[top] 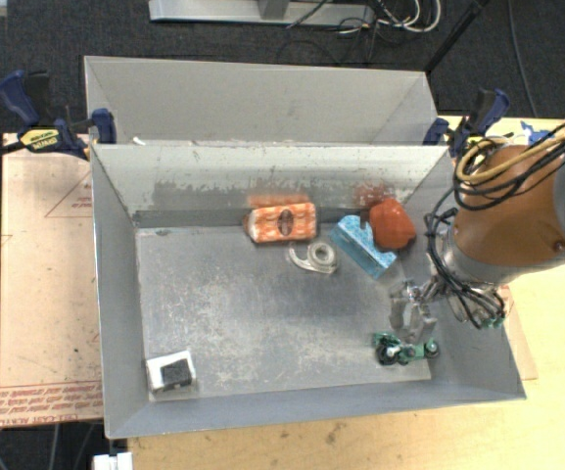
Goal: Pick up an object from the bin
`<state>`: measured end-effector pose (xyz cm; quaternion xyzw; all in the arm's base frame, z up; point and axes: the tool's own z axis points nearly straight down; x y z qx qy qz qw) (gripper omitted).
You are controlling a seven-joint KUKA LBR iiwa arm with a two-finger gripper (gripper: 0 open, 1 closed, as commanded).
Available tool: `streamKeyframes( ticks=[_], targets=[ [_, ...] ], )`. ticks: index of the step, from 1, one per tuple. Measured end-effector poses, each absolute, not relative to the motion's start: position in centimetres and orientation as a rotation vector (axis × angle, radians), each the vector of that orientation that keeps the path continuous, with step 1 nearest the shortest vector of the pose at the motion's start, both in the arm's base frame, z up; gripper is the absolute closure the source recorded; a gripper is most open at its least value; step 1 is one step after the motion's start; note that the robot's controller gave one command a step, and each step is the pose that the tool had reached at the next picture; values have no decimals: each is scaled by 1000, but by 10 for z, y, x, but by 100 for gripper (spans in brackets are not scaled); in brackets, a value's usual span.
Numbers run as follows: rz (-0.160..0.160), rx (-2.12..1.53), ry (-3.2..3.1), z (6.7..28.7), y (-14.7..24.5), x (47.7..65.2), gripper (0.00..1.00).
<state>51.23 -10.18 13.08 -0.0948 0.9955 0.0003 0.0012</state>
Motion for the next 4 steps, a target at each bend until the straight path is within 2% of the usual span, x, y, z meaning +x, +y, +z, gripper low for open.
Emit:
streamKeyframes(
  ticks=[1, 2, 3, 4],
  targets=[
    [1, -298, 3125, 131, -102, 512, 0],
    [1, -298, 3125, 131, -102, 512, 0],
    [0, -520, 3090, 112, -118, 503, 0],
    [-2, 268, 3129, 85, -113, 533, 100]
  ],
)
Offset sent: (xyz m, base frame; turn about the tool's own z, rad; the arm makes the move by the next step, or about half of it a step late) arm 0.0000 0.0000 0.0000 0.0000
